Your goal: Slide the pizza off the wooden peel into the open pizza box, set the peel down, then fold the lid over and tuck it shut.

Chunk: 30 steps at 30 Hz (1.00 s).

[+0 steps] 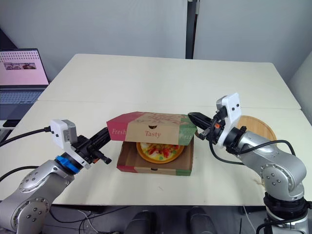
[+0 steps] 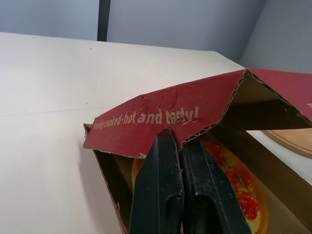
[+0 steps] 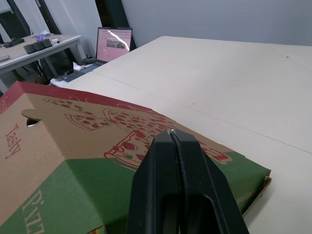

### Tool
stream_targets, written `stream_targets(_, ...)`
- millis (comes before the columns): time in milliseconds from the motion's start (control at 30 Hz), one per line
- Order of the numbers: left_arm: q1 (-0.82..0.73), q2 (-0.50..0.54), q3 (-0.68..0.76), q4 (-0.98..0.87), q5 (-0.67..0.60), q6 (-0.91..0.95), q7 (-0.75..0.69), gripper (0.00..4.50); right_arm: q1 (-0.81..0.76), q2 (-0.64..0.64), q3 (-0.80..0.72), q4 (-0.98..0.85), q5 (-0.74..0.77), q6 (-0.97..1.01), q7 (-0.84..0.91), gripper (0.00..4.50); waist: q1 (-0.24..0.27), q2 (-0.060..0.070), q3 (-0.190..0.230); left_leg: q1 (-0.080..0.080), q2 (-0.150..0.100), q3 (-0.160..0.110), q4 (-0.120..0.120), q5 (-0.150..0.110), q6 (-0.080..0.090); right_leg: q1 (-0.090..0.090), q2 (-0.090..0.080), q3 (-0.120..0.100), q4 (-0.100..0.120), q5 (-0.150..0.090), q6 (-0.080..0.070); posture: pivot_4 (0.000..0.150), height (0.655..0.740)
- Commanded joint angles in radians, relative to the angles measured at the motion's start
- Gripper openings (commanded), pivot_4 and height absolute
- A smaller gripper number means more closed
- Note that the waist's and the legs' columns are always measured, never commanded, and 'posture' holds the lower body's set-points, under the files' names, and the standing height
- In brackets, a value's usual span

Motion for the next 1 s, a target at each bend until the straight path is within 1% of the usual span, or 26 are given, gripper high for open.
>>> stream_targets(33,-0.069,0.01,0.016,0.003,-0.039,0.017,0.024,0.0,-0.016,0.001,-0.011,-0.018,-0.009,-0.036,0.001,0.05,0.002,0.0,0.0,0.0,0.0,0.0,0.0,0.0,0.0,0.0,0.0,0.0,0.0,0.0,0.0,0.15,0.7344)
stream_targets(233,-0.25,0.035,0.015,0.07,-0.101,0.105,0.081,0.0,-0.034,0.011,0.026,-0.007,-0.04,-0.048,0.008,0.05,0.0,0.0,0.0,0.0,-0.001,0.0,0.0,0.0,0.0,0.0,0.001,-0.001,0.0,0.0,0.0,0.15,0.7344)
stream_targets(367,-0.304,0.013,0.01,0.064,-0.177,0.159,0.141,0.0,-0.063,0.022,0.047,0.02,-0.072,-0.064,0.004,0.05,-0.002,0.0,0.0,0.0,0.0,-0.001,0.0,0.0,0.0,0.0,0.002,-0.001,0.0,0.0,0.0,0.15,0.7344)
stream_targets(467,-0.336,-0.001,-0.018,0.053,-0.202,0.184,0.175,0.0,-0.084,0.032,0.057,0.046,-0.103,-0.075,0.001,0.05,-0.001,0.0,0.0,0.0,0.0,-0.001,0.0,0.0,0.0,0.0,0.002,-0.001,0.0,0.0,0.0,0.15,0.7344)
stream_targets(600,-0.381,0.005,-0.042,0.063,-0.186,0.198,0.201,0.0,-0.101,0.037,0.062,0.067,-0.118,-0.078,0.014,0.05,0.002,0.0,0.0,0.0,-0.001,-0.001,0.0,0.0,0.0,0.0,0.002,-0.001,0.0,0.0,0.0,0.15,0.7344)
stream_targets(767,-0.424,0.014,-0.058,0.077,-0.162,0.21,0.221,0.0,-0.124,0.032,0.057,0.093,-0.146,-0.093,0.037,0.05,0.001,0.0,0.0,-0.001,-0.002,-0.001,0.0,0.0,0.0,0.0,0.002,-0.001,0.0,0.002,-0.003,0.15,0.7344)
stream_targets(867,-0.418,0.018,-0.054,0.075,-0.146,0.201,0.214,0.0,-0.145,0.028,0.017,0.128,-0.179,-0.127,0.027,0.05,0.0,0.0,0.0,0.0,-0.002,-0.001,0.0,0.0,0.0,0.0,0.003,-0.001,0.0,0.002,-0.003,0.15,0.7344)
stream_targets(967,-0.395,0.023,-0.049,0.071,-0.13,0.196,0.205,0.0,-0.11,0.0,-0.042,0.134,-0.216,-0.18,0.037,0.05,0.003,0.0,0.0,0.0,-0.002,-0.001,0.0,0.0,0.0,0.0,0.003,-0.001,0.0,0.003,-0.004,0.15,0.7344)
stream_targets(1000,-0.392,0.022,-0.048,0.07,-0.127,0.195,0.204,0.0,-0.096,-0.006,-0.058,0.136,-0.227,-0.195,0.036,0.42,0.005,0.0,0.0,-0.001,-0.002,-0.001,0.0,0.0,0.0,0.0,0.003,-0.002,0.0,0.003,-0.004,0.15,0.7344)
